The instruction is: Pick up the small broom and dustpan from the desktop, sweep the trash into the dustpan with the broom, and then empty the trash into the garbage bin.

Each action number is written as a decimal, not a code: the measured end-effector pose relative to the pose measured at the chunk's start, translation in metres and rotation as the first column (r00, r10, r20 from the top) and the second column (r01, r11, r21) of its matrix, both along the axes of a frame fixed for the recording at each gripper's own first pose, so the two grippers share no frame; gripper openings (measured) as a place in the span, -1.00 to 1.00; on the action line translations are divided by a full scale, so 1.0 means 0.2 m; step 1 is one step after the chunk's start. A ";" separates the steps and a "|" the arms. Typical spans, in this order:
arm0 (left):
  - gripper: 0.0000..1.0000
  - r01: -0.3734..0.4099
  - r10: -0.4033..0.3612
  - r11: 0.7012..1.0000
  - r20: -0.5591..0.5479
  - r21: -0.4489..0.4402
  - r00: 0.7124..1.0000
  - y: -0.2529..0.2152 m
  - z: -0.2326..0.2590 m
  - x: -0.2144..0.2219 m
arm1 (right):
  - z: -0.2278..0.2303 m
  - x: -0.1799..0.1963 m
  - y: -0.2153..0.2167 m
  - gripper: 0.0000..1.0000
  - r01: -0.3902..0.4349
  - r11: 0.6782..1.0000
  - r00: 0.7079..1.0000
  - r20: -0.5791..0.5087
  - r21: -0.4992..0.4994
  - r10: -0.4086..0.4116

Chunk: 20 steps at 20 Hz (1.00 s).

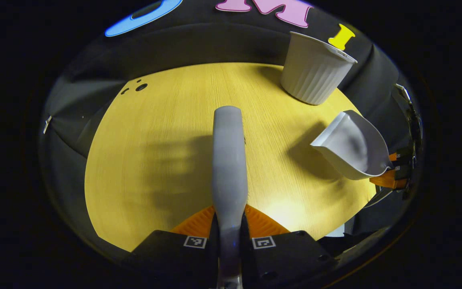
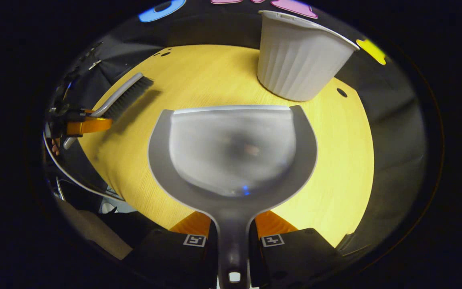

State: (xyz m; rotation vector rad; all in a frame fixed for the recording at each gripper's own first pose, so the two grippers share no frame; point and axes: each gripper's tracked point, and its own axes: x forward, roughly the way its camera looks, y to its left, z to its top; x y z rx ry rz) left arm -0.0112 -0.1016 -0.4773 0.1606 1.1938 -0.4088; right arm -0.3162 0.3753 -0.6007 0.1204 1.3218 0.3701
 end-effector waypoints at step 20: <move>-0.41 0.038 -0.030 0.995 -0.084 0.095 0.996 0.07 -0.20 -0.01 | -0.13 -0.07 0.07 -0.22 0.052 0.998 0.993 -0.101 -0.031 -0.054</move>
